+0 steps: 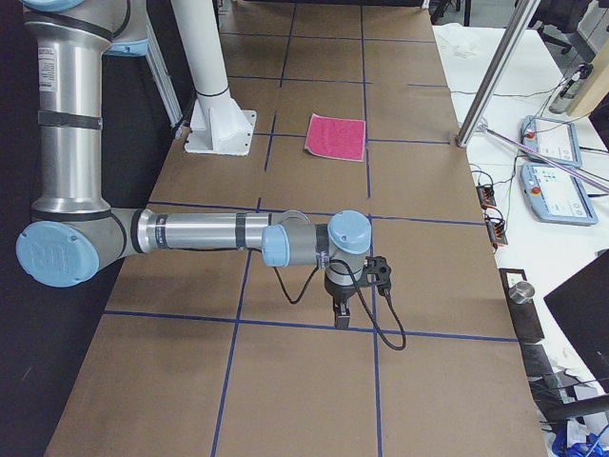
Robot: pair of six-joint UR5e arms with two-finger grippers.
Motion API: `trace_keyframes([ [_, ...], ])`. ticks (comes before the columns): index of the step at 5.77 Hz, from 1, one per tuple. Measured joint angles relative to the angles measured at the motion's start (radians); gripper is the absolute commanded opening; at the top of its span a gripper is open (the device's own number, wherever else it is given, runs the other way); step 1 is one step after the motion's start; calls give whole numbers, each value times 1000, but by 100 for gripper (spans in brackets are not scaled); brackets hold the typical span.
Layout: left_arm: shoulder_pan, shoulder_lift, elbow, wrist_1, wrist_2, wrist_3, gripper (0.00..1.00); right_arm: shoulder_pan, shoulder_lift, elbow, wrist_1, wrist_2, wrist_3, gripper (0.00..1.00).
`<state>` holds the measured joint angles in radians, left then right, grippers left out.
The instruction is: Fold towel twice with both arms
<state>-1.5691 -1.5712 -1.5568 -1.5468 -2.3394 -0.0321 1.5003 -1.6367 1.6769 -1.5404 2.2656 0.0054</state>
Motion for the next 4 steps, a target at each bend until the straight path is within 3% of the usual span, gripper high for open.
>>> trace_keyframes([
  [4,-1,13,-23,-1,0,3,100,0,-13,-4,-1,2,1,100],
])
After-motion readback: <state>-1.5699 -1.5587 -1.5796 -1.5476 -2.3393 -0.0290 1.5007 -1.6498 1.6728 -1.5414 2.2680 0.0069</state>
